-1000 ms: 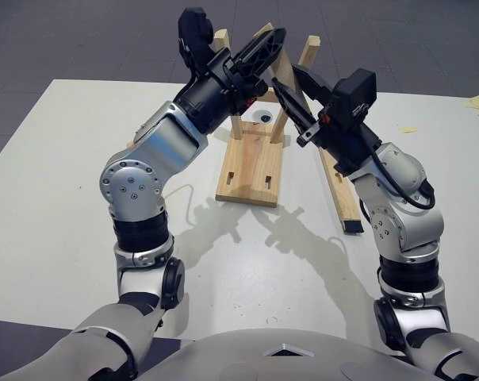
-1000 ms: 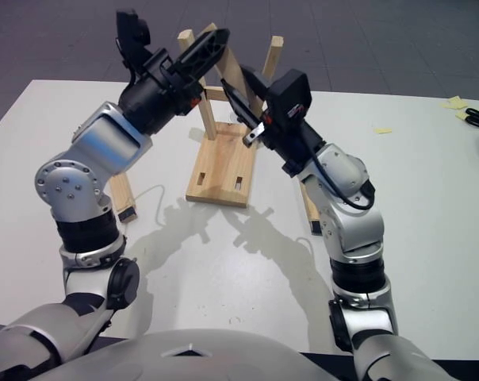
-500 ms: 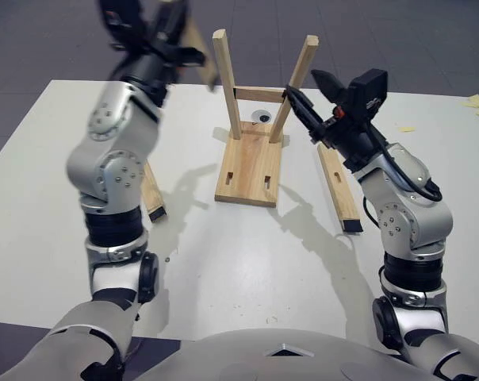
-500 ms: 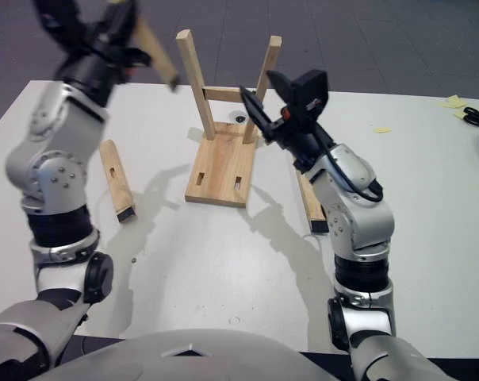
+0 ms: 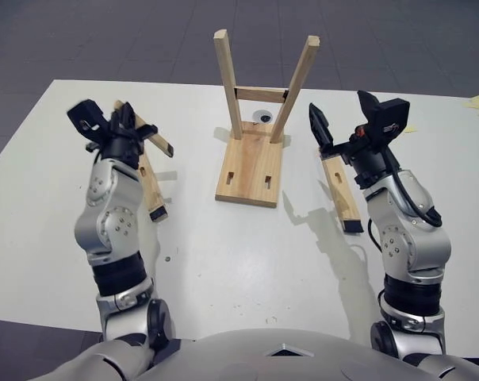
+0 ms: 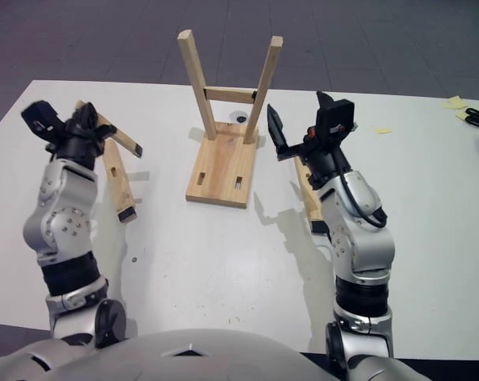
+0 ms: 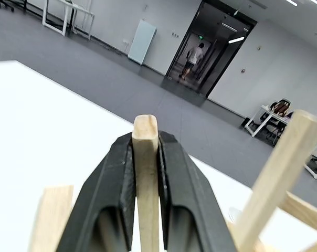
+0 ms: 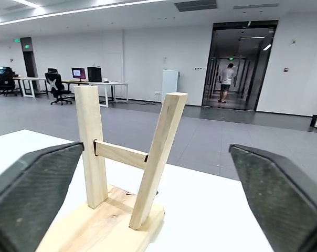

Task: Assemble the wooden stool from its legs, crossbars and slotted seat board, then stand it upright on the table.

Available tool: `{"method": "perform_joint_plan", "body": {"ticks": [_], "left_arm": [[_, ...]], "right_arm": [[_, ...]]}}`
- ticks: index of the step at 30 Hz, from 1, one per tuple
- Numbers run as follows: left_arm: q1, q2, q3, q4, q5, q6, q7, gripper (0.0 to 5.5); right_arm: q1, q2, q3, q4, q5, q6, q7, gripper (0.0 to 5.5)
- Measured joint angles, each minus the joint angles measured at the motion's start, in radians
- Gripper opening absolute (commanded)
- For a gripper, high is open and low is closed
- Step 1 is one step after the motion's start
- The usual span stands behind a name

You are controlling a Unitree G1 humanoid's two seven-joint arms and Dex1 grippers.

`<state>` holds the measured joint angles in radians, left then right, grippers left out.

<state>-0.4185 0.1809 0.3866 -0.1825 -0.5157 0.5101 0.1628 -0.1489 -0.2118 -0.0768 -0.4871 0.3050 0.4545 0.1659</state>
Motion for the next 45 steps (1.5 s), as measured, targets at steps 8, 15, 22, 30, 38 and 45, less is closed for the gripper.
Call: {"method": "perform_joint_plan", "body": {"ticks": [8,15,22,30,38,45], "left_arm": [[-0.102,0.102,0.033,0.188,0.041,-0.012,-0.041,0.41],[-0.095,0.103,0.024,0.207,0.071,0.119,0.008,0.41],[-0.038,0.192,-0.002,0.106,0.183,0.207,0.037,0.41],[-0.025,0.121,-0.028,0.306,0.223,-0.016,-0.042,0.41],[-0.036,0.108,-0.022,0.486,0.237,-0.205,-0.126,0.41],[-0.08,0.009,-0.131,0.457,0.125,-0.201,-0.37,0.41]], "right_arm": [[0.105,0.102,0.046,-0.025,-0.076,-0.088,-0.096,5.4],[0.142,0.139,0.055,-0.026,-0.114,-0.133,-0.13,5.4],[0.155,0.132,0.044,-0.023,-0.119,-0.138,-0.124,5.4],[0.109,0.097,0.03,0.006,-0.111,-0.129,-0.08,5.4],[0.046,0.048,-0.002,0.037,-0.08,-0.089,-0.03,5.4],[0.032,0.046,0.001,0.056,-0.079,-0.075,-0.017,5.4]]}}
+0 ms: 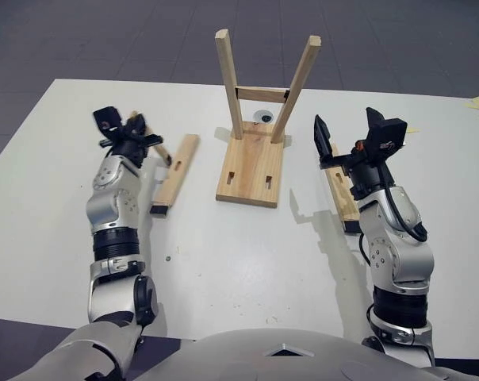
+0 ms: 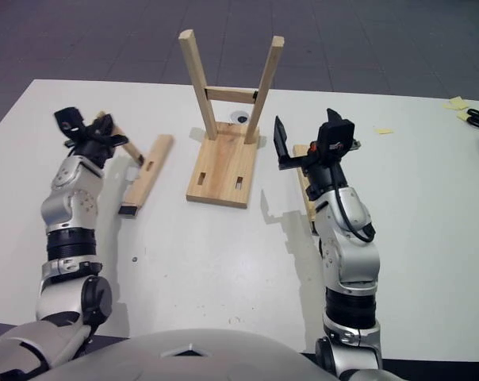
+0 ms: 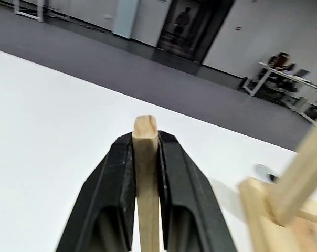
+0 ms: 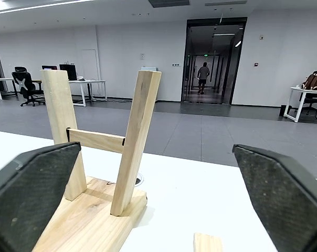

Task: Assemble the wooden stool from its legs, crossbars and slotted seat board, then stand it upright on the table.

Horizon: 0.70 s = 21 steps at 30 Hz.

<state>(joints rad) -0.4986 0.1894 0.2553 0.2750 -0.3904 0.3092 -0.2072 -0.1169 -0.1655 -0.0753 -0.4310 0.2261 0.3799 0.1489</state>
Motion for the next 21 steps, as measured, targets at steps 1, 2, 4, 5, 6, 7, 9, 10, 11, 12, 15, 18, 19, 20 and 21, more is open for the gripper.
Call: {"method": "perform_joint_plan", "body": {"ticks": [1,2,4,5,6,7,9,10,11,12,15,18,19,20,21], "left_arm": [[-0.01,-0.003,-0.019,-0.009,-0.002,0.0,-0.025,0.41],[-0.016,-0.003,-0.034,-0.018,-0.003,0.0,-0.045,0.41],[-0.022,0.001,-0.046,-0.024,0.003,0.0,-0.062,0.41],[-0.023,0.007,-0.045,-0.026,0.004,0.0,-0.062,0.41],[-0.024,0.016,-0.04,-0.033,0.003,0.0,-0.06,0.41],[-0.027,0.025,-0.023,-0.052,-0.006,0.004,-0.058,0.41],[-0.041,0.037,-0.002,-0.102,-0.019,0.01,-0.055,0.41],[-0.044,0.04,-0.001,-0.122,-0.022,0.015,-0.053,0.41],[-0.047,0.043,0.001,-0.159,-0.027,0.02,-0.046,0.41],[-0.048,0.043,0.001,-0.179,-0.027,0.023,-0.041,0.41],[-0.019,0.039,0.001,-0.263,-0.048,0.062,-0.032,0.41],[0.042,0.032,-0.009,-0.297,-0.054,0.083,-0.036,0.41],[0.057,0.034,-0.013,-0.29,-0.044,0.081,-0.044,0.41],[0.068,0.037,-0.016,-0.277,-0.038,0.074,-0.053,0.41],[0.072,0.044,-0.019,-0.255,-0.032,0.063,-0.066,0.41]], "right_arm": [[-0.001,0.0,0.001,0.001,0.0,0.0,0.002,5.4],[-0.003,0.0,0.002,0.003,0.001,0.001,0.005,5.4],[-0.005,0.0,0.002,0.003,0.004,0.005,0.008,5.4],[-0.005,-0.001,0.002,0.003,0.005,0.006,0.01,5.4],[-0.005,-0.001,0.002,0.003,0.006,0.006,0.013,5.4],[-0.005,-0.003,0.001,0.004,0.006,0.006,0.015,5.4],[-0.005,-0.004,0.001,0.005,0.006,0.006,0.015,5.4],[-0.005,-0.004,0.001,0.005,0.006,0.006,0.015,5.4],[-0.005,-0.004,0.002,0.005,0.006,0.006,0.016,5.4],[-0.005,-0.004,0.002,0.006,0.006,0.006,0.015,5.4],[-0.005,-0.003,0.001,0.008,0.006,0.006,0.015,5.4],[-0.005,-0.003,-0.001,0.009,0.006,0.006,0.014,5.4],[-0.005,-0.003,-0.001,0.009,0.006,0.005,0.013,5.4],[-0.004,-0.003,-0.002,0.009,0.005,0.005,0.013,5.4],[-0.004,-0.003,-0.002,0.009,0.005,0.005,0.012,5.4]]}}
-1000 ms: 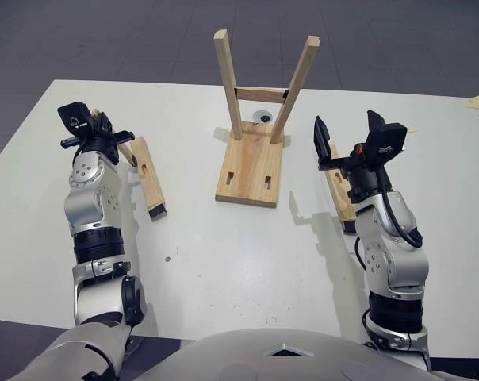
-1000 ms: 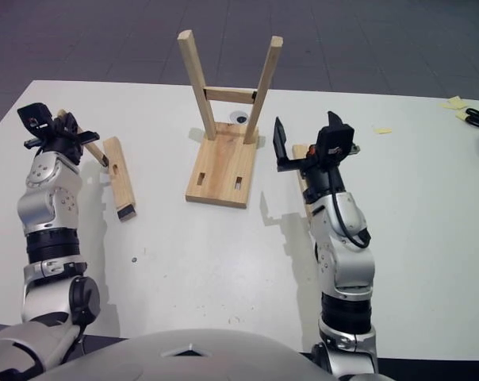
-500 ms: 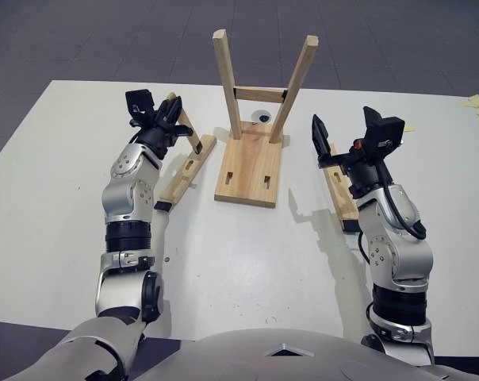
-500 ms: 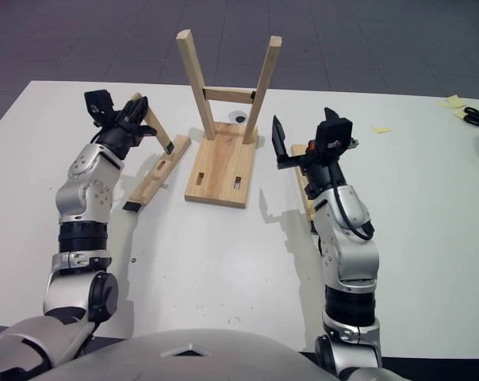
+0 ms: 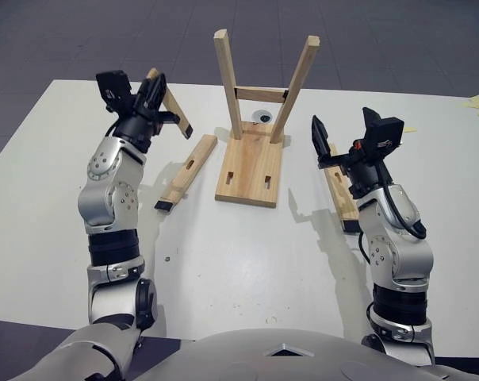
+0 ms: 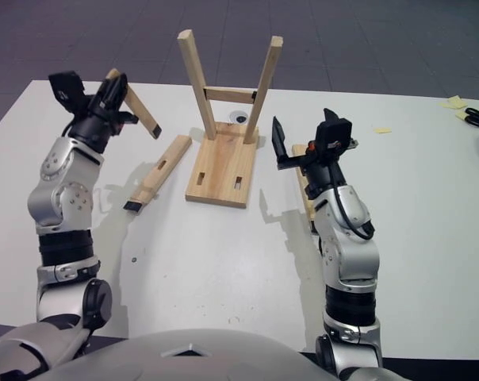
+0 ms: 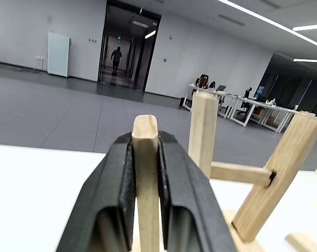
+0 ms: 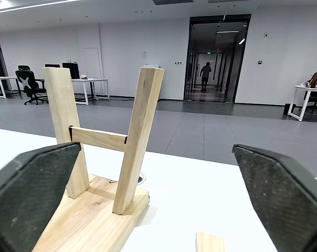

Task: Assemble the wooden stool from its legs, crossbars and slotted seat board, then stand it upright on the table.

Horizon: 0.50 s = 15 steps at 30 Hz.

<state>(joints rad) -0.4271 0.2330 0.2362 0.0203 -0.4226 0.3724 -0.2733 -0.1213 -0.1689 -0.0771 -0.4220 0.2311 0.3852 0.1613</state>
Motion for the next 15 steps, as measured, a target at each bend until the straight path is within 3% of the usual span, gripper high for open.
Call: {"method": "perform_joint_plan", "body": {"ticks": [15], "left_arm": [[0.017,0.055,-0.048,0.122,0.052,-0.066,-0.112,0.41]], "right_arm": [[0.0,0.0,-0.004,0.009,-0.001,-0.002,0.002,5.4]]}}
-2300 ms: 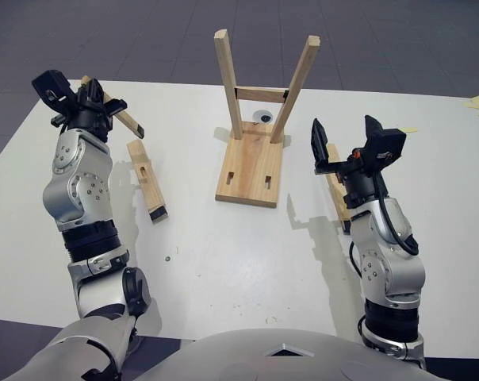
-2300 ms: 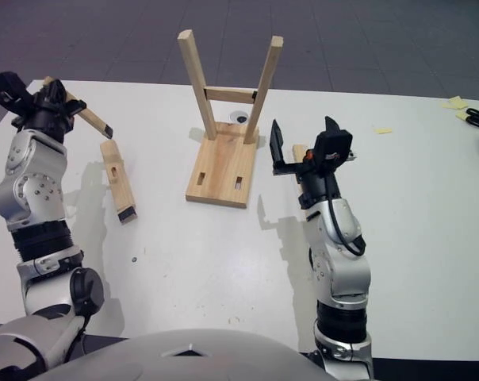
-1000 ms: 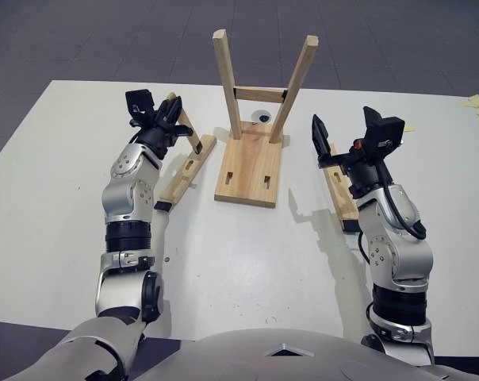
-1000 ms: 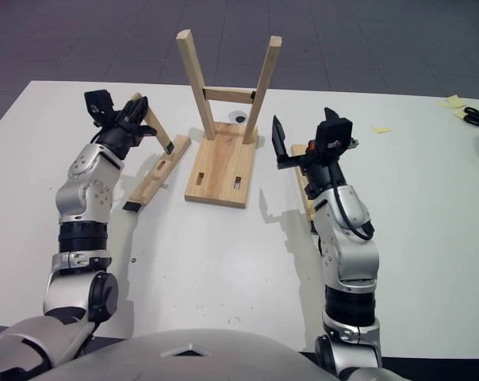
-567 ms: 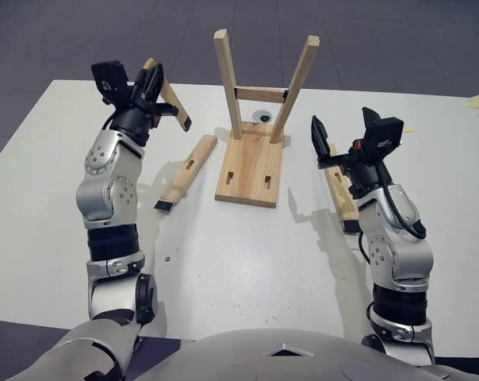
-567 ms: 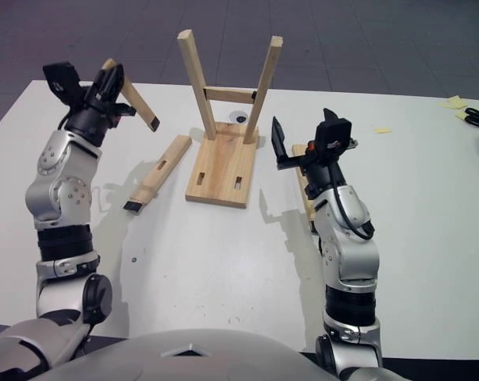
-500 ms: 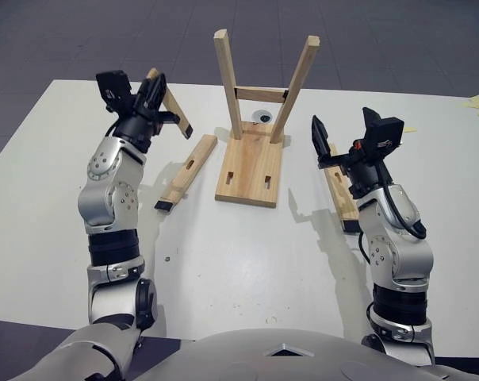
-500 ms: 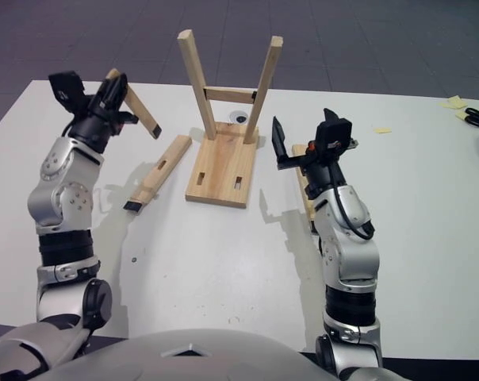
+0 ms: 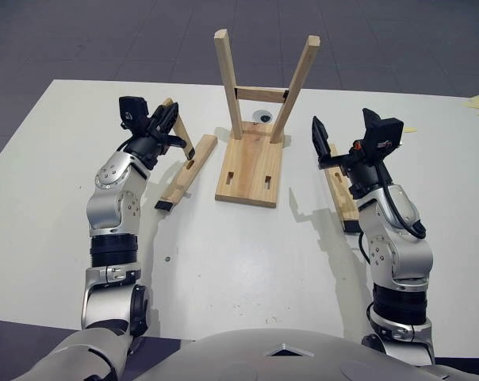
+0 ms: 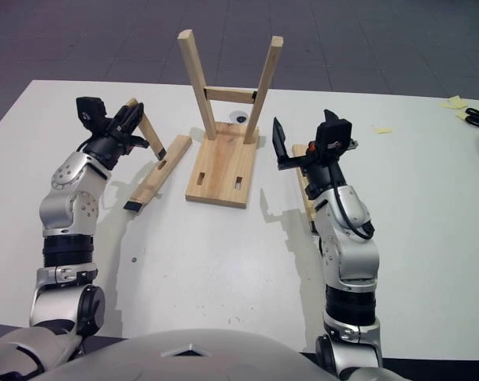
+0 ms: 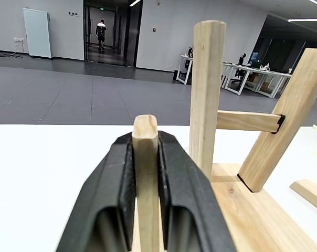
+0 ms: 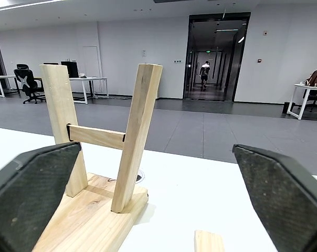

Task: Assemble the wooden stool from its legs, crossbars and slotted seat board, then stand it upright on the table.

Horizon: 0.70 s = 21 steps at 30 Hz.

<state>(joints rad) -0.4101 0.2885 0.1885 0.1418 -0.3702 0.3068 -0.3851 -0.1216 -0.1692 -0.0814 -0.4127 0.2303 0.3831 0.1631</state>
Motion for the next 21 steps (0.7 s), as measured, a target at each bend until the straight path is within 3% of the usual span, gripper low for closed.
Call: {"method": "perform_joint_plan", "body": {"ticks": [21], "left_arm": [[0.037,-0.034,-0.001,0.029,0.016,-0.043,0.008,0.41]], "right_arm": [[0.0,-0.003,-0.001,0.012,-0.004,-0.003,0.018,5.4]]}}
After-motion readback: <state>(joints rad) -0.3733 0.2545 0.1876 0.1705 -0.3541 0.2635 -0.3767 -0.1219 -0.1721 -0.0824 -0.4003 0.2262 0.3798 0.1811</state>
